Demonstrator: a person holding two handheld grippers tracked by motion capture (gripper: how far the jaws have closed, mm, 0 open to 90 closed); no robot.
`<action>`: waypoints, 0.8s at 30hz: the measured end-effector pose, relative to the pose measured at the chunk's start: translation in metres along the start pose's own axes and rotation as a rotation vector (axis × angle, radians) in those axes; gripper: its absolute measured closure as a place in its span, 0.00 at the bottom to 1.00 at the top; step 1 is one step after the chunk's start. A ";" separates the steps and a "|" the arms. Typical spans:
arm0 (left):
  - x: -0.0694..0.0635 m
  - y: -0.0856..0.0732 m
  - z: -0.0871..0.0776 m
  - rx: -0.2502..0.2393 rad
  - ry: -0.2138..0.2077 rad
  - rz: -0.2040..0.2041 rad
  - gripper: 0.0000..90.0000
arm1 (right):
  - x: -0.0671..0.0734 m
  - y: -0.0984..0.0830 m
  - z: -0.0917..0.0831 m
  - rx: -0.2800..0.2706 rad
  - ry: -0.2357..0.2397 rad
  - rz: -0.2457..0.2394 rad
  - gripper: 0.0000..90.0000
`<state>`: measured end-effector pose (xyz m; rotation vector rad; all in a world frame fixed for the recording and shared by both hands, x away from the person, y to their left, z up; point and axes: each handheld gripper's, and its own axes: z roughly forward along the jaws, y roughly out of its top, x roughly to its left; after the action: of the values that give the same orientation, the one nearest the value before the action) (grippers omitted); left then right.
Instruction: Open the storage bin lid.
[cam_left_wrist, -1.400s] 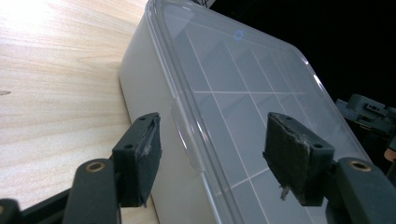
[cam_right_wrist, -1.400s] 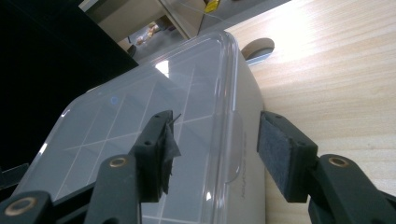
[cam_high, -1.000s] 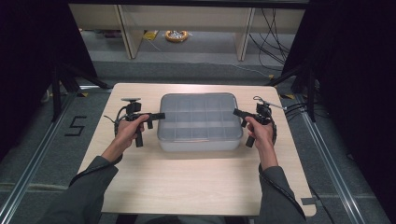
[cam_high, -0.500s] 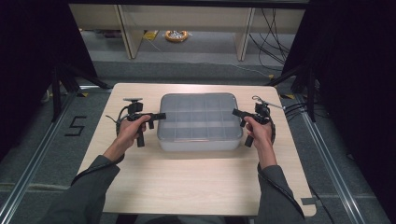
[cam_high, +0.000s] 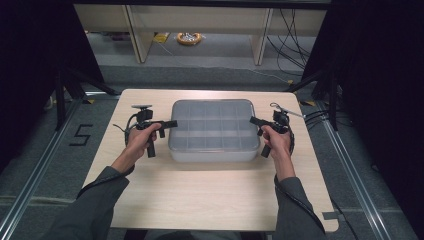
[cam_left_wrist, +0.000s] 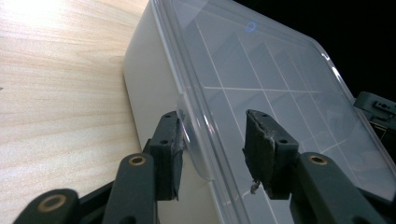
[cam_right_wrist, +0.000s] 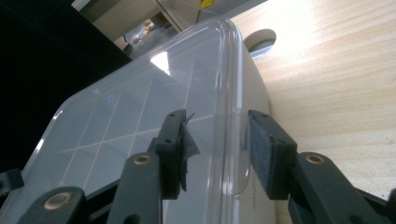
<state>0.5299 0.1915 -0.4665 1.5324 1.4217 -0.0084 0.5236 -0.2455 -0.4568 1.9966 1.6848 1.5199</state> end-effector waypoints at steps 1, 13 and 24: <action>0.000 0.000 -0.001 -0.003 0.000 0.006 0.63 | 0.000 0.001 0.000 -0.010 0.005 -0.008 0.68; -0.008 0.003 -0.010 -0.039 0.004 -0.017 0.65 | 0.010 0.005 -0.013 -0.064 0.015 -0.024 0.75; -0.023 0.009 -0.033 -0.077 -0.042 0.025 0.70 | 0.021 0.009 -0.031 -0.103 0.053 -0.020 0.75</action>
<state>0.5100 0.1971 -0.4303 1.4788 1.3540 0.0288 0.5049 -0.2470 -0.4237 1.8994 1.6055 1.6306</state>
